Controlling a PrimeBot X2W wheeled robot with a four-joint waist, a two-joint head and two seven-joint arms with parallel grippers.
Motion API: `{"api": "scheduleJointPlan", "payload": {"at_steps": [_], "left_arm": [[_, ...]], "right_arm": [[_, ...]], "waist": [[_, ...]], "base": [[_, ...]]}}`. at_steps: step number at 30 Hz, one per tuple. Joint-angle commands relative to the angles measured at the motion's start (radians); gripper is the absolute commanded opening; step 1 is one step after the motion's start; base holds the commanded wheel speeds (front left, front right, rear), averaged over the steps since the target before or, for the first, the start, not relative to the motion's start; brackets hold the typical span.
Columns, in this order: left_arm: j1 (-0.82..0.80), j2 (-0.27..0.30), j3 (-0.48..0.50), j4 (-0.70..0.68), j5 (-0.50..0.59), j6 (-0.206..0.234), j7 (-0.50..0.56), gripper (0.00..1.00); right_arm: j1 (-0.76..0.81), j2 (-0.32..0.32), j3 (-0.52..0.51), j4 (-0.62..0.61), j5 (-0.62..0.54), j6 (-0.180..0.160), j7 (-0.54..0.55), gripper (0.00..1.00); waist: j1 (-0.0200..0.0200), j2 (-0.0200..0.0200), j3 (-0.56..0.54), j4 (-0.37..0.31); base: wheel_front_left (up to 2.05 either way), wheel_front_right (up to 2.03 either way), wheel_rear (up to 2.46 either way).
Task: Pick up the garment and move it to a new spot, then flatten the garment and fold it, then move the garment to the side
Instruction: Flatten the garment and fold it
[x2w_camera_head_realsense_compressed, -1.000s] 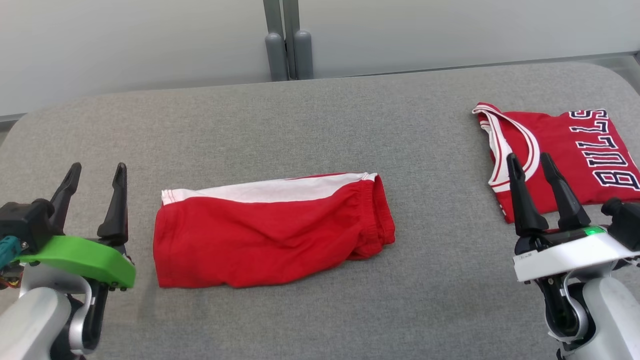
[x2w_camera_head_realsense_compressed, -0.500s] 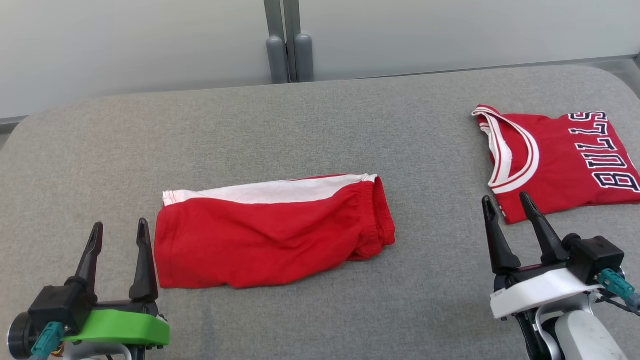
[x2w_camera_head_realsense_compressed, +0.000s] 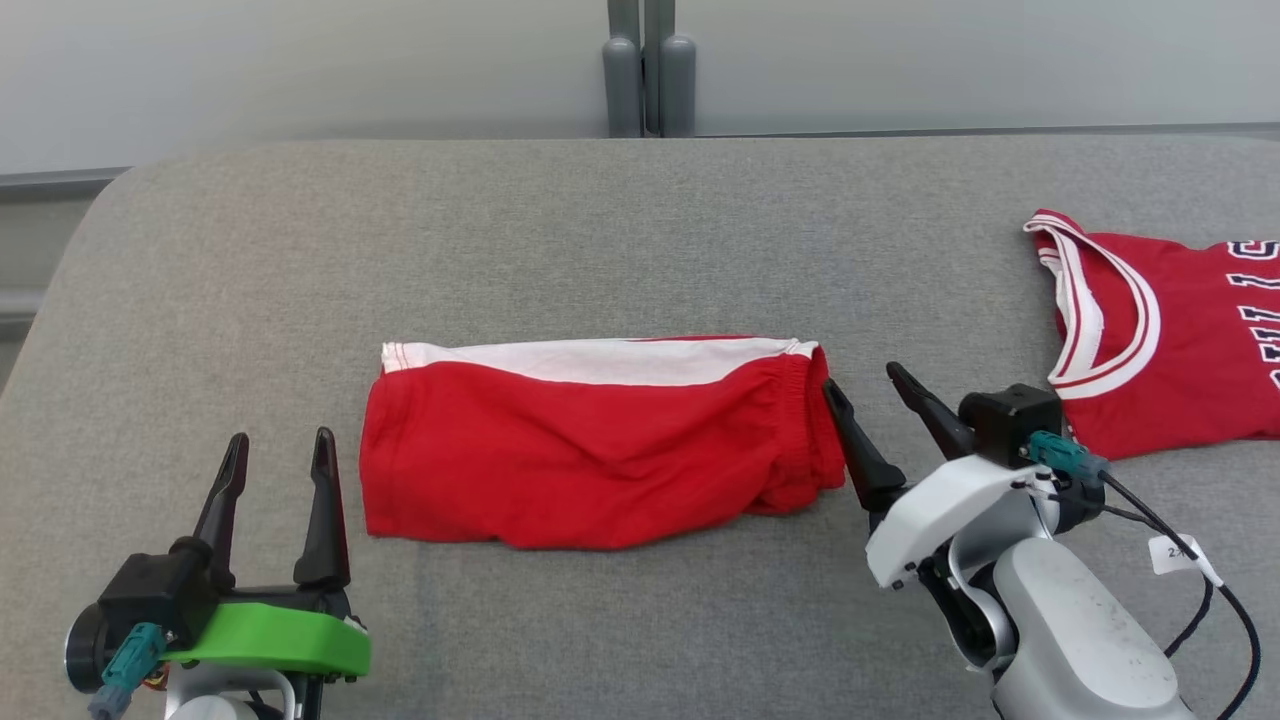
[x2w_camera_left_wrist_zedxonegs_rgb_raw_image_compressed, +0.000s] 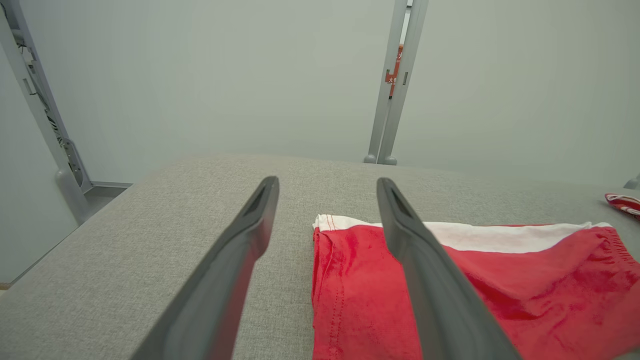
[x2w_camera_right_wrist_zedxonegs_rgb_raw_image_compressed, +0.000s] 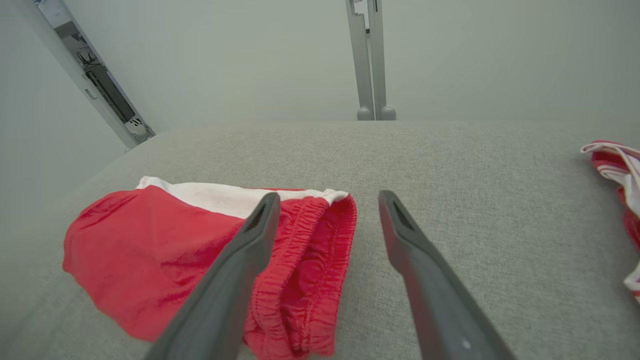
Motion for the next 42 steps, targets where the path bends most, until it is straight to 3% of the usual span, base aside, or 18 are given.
{"api": "scheduleJointPlan", "payload": {"at_steps": [1, 17, 27, 30, 32, 33, 38, 42], "left_arm": [[-0.017, -0.009, 0.01, 0.008, 0.009, -0.012, -0.003, 1.0], [-0.051, -0.086, 0.08, 0.074, 0.064, -0.086, -0.003, 1.0], [-0.083, -0.099, 0.089, 0.103, 0.084, -0.109, -0.003, 1.0], [-0.092, -0.101, 0.09, 0.115, 0.084, -0.116, -0.003, 1.0], [-0.093, -0.104, 0.092, 0.122, 0.084, -0.117, -0.003, 1.0], [-0.093, -0.106, 0.093, 0.126, 0.083, -0.118, -0.003, 1.0], [-0.09, -0.112, 0.098, 0.142, 0.085, -0.122, -0.003, 1.0], [-0.084, -0.111, 0.097, 0.152, 0.088, -0.124, -0.003, 1.0]], "right_arm": [[-0.021, 0.006, 0.003, 0.03, -0.004, -0.001, 0.017, 1.0], [-0.105, 0.062, -0.072, 0.26, -0.041, -0.001, 0.261, 1.0], [-0.189, 0.079, -0.044, 0.365, 0.052, -0.001, 0.485, 1.0], [-0.221, 0.083, -0.036, 0.377, 0.115, 0.0, 0.544, 0.53], [-0.241, 0.084, -0.038, 0.376, 0.155, 0.0, 0.557, 0.37], [-0.252, 0.083, -0.039, 0.373, 0.169, 0.0, 0.557, 0.0], [-0.28, 0.064, -0.037, 0.335, 0.264, 0.0, 0.581, 0.0], [-0.28, -0.006, -0.029, 0.277, 0.349, 0.0, 0.645, 0.0]], "waist": [[0.0, 0.0, 0.013, 0.032], [0.0, 0.0, 0.042, 0.07], [0.0, 0.0, 0.069, 0.085], [0.0, 0.0, 0.077, 0.092], [0.0, 0.0, 0.079, 0.095], [0.0, 0.0, 0.08, 0.096], [0.0, 0.0, 0.075, 0.08], [0.0, 0.0, 0.06, 0.046]], "base": [[0.0, 0.0, 0.0], [0.0, 0.0, 0.0], [0.0, 0.0, 0.0], [0.0, 0.0, 0.0], [0.0, 0.0, 0.0], [0.0, 0.0, 0.0], [0.0, 0.0, 0.0], [0.0, 0.0, 0.0]]}}
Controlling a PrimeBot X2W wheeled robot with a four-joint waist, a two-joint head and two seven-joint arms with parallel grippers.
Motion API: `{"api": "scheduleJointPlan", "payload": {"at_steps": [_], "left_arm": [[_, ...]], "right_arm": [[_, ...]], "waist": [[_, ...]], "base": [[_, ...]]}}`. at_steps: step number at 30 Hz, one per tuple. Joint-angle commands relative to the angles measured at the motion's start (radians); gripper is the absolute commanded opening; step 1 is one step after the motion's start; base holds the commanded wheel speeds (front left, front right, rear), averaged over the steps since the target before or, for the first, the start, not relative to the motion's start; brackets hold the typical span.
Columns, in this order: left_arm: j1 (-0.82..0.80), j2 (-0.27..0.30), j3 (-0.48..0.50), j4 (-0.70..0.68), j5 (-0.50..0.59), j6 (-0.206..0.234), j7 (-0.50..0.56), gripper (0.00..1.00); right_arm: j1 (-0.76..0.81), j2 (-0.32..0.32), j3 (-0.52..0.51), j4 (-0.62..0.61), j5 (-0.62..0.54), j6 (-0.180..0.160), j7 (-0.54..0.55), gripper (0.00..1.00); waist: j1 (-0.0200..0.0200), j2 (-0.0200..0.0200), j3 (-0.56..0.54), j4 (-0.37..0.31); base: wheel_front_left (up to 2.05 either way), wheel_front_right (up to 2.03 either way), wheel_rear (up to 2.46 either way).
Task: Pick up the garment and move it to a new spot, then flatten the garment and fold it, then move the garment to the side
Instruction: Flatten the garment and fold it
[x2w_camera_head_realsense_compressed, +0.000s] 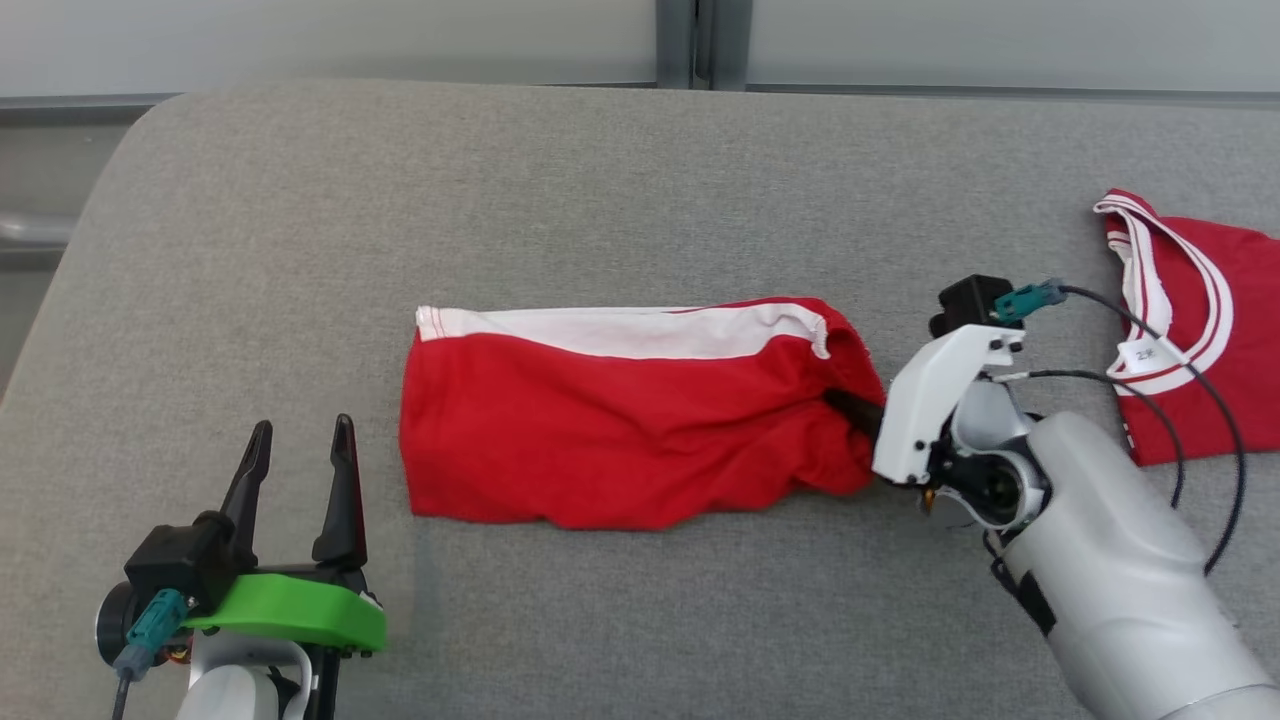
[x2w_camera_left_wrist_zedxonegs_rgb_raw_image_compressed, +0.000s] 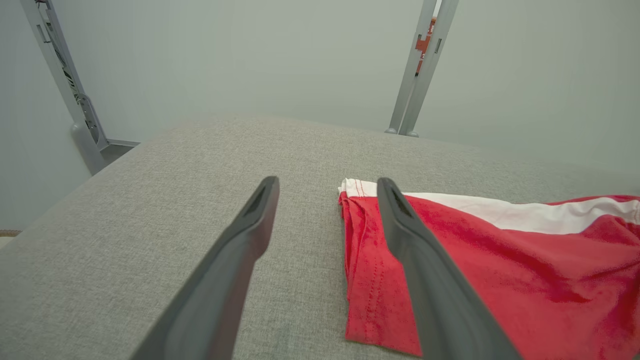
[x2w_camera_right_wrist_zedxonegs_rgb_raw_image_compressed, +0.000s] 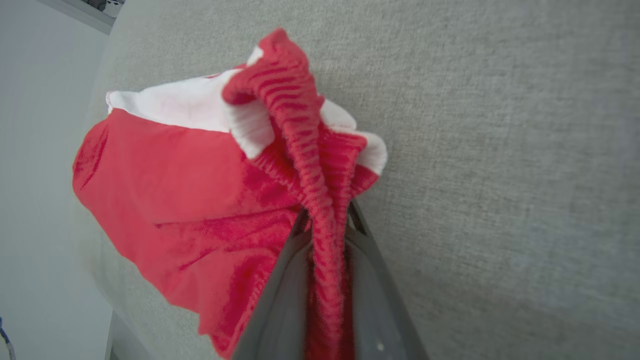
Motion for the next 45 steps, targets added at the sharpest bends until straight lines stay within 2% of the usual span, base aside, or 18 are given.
{"api": "scheduleJointPlan", "payload": {"at_steps": [1, 6, 9, 11, 13, 20, 27, 34, 41, 42, 43, 44, 45], "left_arm": [[-0.002, 0.002, 0.002, 0.007, 0.006, -0.006, -0.003, 1.0], [0.004, 0.007, -0.002, 0.014, 0.007, -0.006, -0.003, 1.0], [0.009, 0.007, -0.007, 0.019, 0.007, -0.006, -0.003, 1.0], [0.011, 0.006, -0.01, 0.024, 0.006, -0.007, -0.003, 1.0], [0.011, 0.006, -0.014, 0.03, 0.004, -0.007, -0.003, 1.0], [0.001, 0.007, -0.037, 0.066, -0.016, -0.007, -0.003, 1.0], [-0.019, -0.002, -0.054, 0.084, -0.028, -0.008, -0.003, 1.0], [-0.034, -0.014, -0.074, 0.098, -0.044, -0.008, -0.002, 1.0], [-0.048, -0.023, -0.077, 0.107, -0.05, -0.008, -0.003, 1.0], [-0.049, -0.023, -0.077, 0.108, -0.05, -0.008, -0.003, 1.0], [-0.05, -0.023, -0.076, 0.109, -0.05, -0.008, -0.003, 1.0], [-0.051, -0.024, -0.075, 0.11, -0.052, -0.008, -0.003, 1.0], [-0.052, -0.024, -0.073, 0.11, -0.052, -0.008, -0.003, 1.0]], "right_arm": [[0.005, -0.054, 0.004, -0.037, 0.047, 0.0, 0.056, 0.0], [0.008, -0.179, -0.018, -0.112, 0.111, 0.0, 0.192, 0.0], [0.013, -0.227, -0.048, -0.144, 0.123, 0.0, 0.253, 0.0], [0.023, -0.234, -0.07, -0.162, 0.13, 0.0, 0.285, 0.0], [0.035, -0.218, -0.095, -0.185, 0.149, 0.0, 0.314, 0.0], [0.076, -0.093, -0.166, -0.276, 0.269, 0.0, 0.415, 0.0], [0.065, 0.023, -0.214, -0.247, 0.343, 0.0, 0.483, 0.0], [0.01, 0.06, -0.238, -0.146, 0.334, 0.0, 0.468, 0.0], [-0.058, 0.067, -0.228, -0.005, 0.284, 0.0, 0.404, 0.0], [-0.064, 0.067, -0.232, 0.015, 0.282, 0.0, 0.385, 0.03], [-0.072, 0.066, -0.234, 0.028, 0.279, 0.0, 0.37, 0.33], [-0.082, 0.067, -0.227, 0.041, 0.281, 0.0, 0.357, 0.74], [-0.087, 0.068, -0.221, 0.052, 0.296, 0.0, 0.351, 1.0]], "waist": [[0.0, 0.0, -0.018, -0.036], [0.0, 0.0, -0.034, -0.075], [0.0, 0.0, -0.04, -0.085], [0.0, 0.0, -0.045, -0.087], [0.0, 0.0, -0.049, -0.084], [0.0, 0.0, -0.055, -0.037], [0.0, 0.0, -0.043, 0.051], [0.0, 0.0, -0.02, 0.133], [0.0, 0.0, 0.001, 0.165], [0.0, 0.0, 0.003, 0.166], [0.0, 0.0, 0.004, 0.166], [0.0, 0.0, 0.005, 0.165], [0.0, 0.0, 0.005, 0.164]], "base": [[0.0, 0.0, 0.0], [0.0, 0.0, 0.0], [0.0, 0.0, 0.0], [0.0, 0.0, 0.0], [0.0, 0.0, 0.0], [0.0, 0.0, 0.0], [0.0, 0.0, 0.0], [0.0, 0.0, 0.0], [0.0, 0.0, 0.0], [0.0, 0.0, 0.0], [0.0, 0.0, 0.0], [0.0, 0.0, 0.0], [0.0, 0.0, 0.0]]}}
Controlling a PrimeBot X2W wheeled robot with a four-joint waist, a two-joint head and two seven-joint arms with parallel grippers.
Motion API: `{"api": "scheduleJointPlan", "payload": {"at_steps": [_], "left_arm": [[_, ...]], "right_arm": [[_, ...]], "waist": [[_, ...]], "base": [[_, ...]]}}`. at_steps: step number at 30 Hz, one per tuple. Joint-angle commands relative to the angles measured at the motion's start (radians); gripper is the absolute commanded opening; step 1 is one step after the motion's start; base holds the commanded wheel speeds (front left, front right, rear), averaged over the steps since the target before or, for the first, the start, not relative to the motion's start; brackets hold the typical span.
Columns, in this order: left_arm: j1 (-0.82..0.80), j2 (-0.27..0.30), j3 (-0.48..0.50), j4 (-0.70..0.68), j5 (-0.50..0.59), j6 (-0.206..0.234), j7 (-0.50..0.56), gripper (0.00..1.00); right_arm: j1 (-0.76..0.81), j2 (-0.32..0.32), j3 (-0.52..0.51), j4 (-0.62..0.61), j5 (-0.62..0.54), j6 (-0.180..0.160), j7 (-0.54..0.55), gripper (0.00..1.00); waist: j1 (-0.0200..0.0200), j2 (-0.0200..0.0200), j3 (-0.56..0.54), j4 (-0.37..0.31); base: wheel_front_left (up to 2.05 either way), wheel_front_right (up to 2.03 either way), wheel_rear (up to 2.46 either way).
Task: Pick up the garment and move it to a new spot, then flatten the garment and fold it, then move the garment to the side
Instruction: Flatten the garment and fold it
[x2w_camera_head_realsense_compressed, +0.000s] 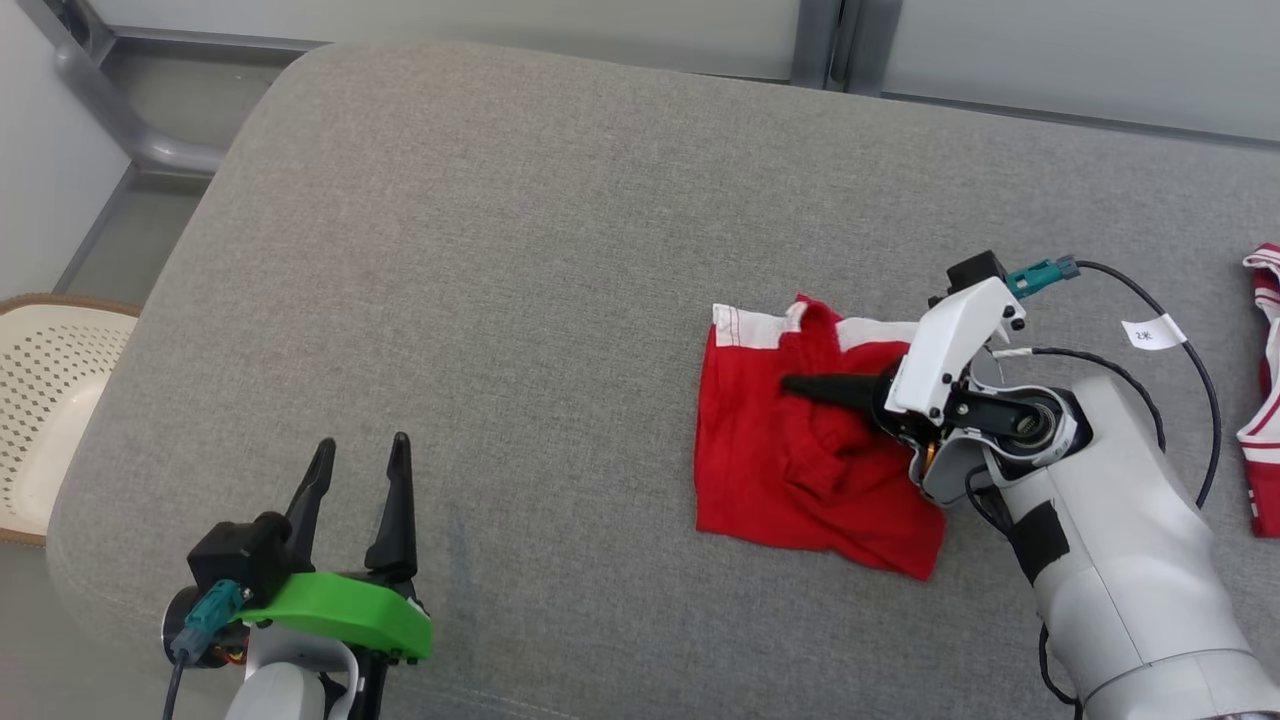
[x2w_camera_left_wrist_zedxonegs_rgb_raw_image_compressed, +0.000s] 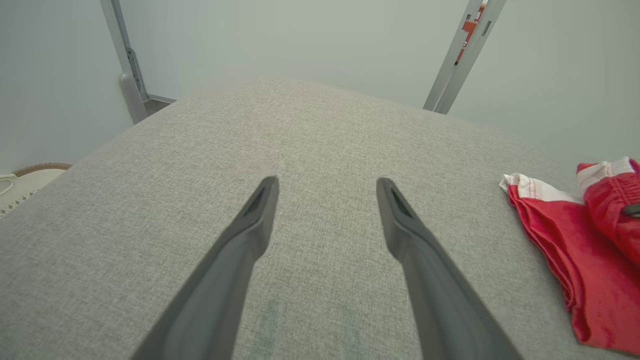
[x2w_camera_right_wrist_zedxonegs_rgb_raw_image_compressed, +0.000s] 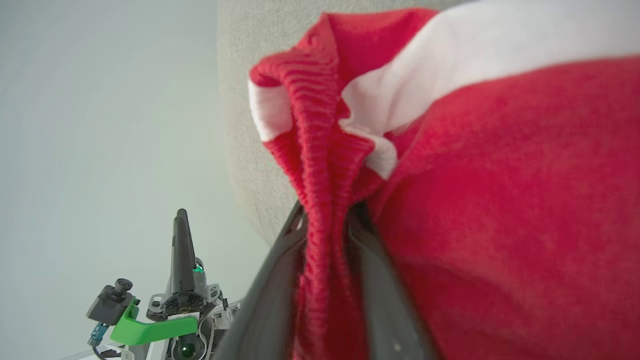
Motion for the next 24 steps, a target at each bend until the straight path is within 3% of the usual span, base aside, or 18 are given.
{"api": "scheduleJointPlan", "payload": {"at_steps": [1, 8, 14, 20, 24], "left_arm": [[-0.018, 0.0, 0.004, 0.001, 0.0, -0.003, -0.003, 1.0], [-0.007, 0.016, 0.027, -0.002, 0.013, -0.003, -0.003, 1.0], [0.018, 0.022, 0.051, -0.043, 0.028, -0.003, -0.003, 1.0], [0.035, 0.025, 0.084, -0.106, 0.055, -0.002, -0.003, 1.0], [0.039, 0.029, 0.099, -0.147, 0.07, -0.002, -0.003, 1.0]], "right_arm": [[-0.016, -0.002, 0.013, 0.012, 0.029, 0.0, -0.013, 1.0], [-0.012, -0.002, 0.054, -0.049, 0.101, 0.0, -0.074, 1.0], [0.064, -0.037, 0.064, -0.282, 0.124, 0.0, -0.203, 1.0], [0.176, -0.145, 0.131, -0.549, 0.051, 0.0, -0.438, 1.0], [0.243, -0.213, 0.164, -0.609, -0.047, 0.0, -0.651, 1.0]], "waist": [[0.0, 0.0, 0.0, -0.004], [0.0, 0.0, -0.026, -0.056], [0.0, 0.0, -0.055, -0.114], [0.0, 0.0, -0.077, -0.181], [0.0, 0.0, -0.09, -0.224]], "base": [[0.0, 0.0, 0.0], [0.0, 0.0, 0.0], [0.0, 0.0, 0.0], [0.0, 0.0, 0.0], [0.0, 0.0, 0.0]]}}
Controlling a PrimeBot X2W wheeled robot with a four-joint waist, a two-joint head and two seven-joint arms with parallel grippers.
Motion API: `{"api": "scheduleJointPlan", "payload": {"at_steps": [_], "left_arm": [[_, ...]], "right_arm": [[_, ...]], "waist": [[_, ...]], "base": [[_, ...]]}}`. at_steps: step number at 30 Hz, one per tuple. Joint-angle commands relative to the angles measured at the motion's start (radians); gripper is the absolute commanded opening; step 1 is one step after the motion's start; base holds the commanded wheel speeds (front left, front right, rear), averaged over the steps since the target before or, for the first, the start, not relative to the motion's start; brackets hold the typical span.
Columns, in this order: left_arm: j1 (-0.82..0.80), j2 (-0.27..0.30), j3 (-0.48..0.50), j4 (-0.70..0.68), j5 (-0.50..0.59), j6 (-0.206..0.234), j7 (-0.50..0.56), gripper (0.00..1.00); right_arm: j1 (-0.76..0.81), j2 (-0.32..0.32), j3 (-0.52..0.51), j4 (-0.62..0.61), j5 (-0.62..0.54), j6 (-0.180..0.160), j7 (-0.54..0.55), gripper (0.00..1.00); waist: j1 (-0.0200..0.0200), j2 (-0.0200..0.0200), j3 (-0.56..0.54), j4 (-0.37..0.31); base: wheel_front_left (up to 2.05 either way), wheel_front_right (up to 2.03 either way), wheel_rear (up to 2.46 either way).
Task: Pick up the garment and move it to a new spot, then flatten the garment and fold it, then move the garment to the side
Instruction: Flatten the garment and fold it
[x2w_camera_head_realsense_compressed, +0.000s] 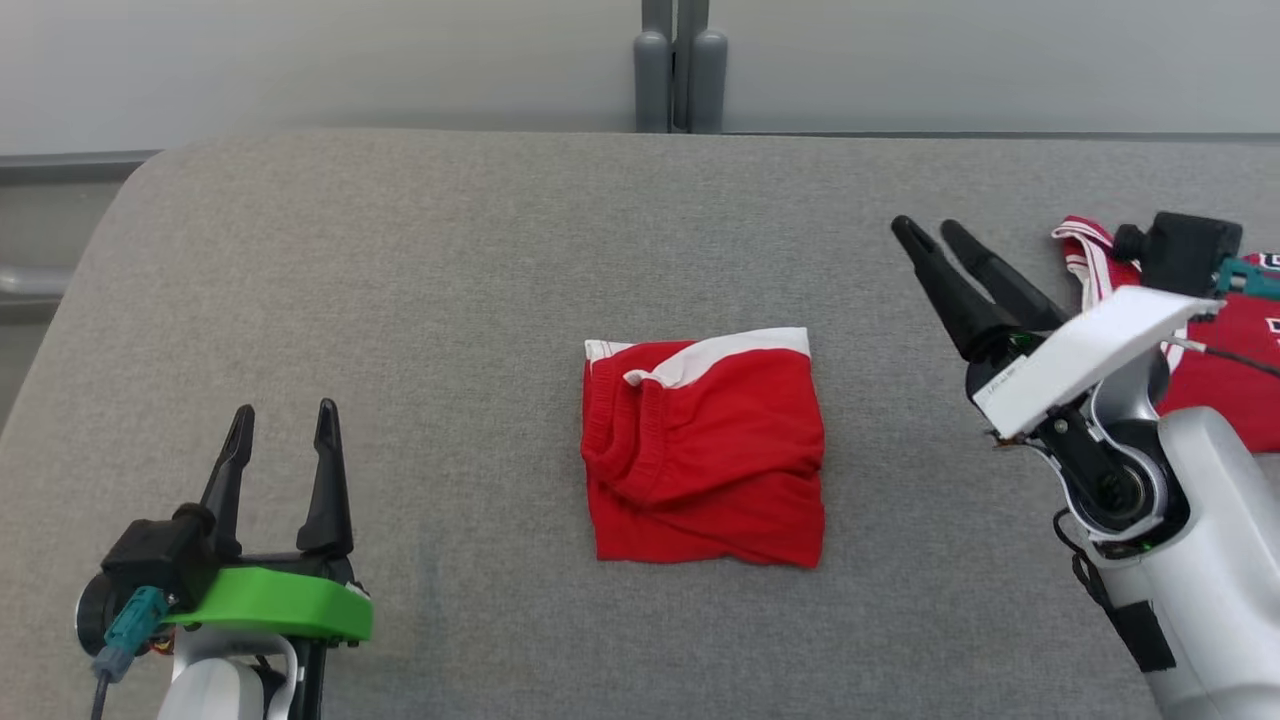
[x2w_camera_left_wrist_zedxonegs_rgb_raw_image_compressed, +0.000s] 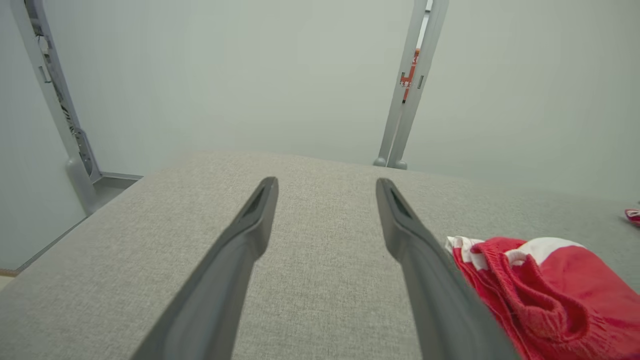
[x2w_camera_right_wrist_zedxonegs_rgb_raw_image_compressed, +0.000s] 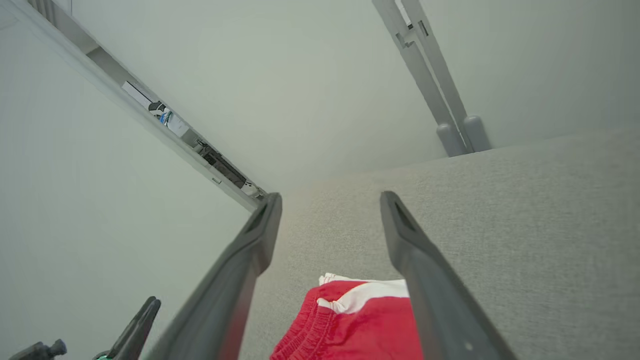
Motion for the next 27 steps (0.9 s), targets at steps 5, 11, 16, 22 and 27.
{"api": "scheduleJointPlan", "payload": {"at_steps": [5, 11, 16, 22, 27], "left_arm": [[0.026, 0.011, 0.025, -0.021, 0.02, -0.001, -0.002, 1.0], [0.045, 0.006, 0.042, -0.003, 0.024, 0.002, -0.002, 1.0], [0.062, -0.006, 0.049, 0.008, 0.028, 0.0, -0.003, 1.0], [0.066, -0.011, 0.052, 0.014, 0.033, -0.002, -0.003, 1.0], [0.056, -0.008, 0.045, 0.018, 0.037, -0.002, -0.002, 1.0]], "right_arm": [[0.099, -0.068, 0.032, -0.013, -0.157, 0.0, -0.278, 1.0], [0.192, -0.067, 0.04, 0.043, -0.293, 0.0, -0.462, 1.0], [0.257, -0.015, 0.0, 0.133, -0.418, 0.0, -0.491, 1.0], [0.279, 0.046, -0.037, 0.163, -0.545, 0.0, -0.494, 1.0], [0.273, 0.065, -0.054, 0.169, -0.591, 0.0, -0.495, 1.0]], "waist": [[0.0, 0.0, -0.036, -0.074], [0.0, 0.0, -0.047, -0.106], [0.0, 0.0, -0.056, -0.122], [0.0, 0.0, -0.057, -0.126], [0.0, 0.0, -0.055, -0.116]], "base": [[0.0, 0.0, 0.0], [0.0, 0.0, 0.0], [0.0, 0.0, 0.0], [0.0, 0.0, 0.0], [0.0, 0.0, 0.0]]}}
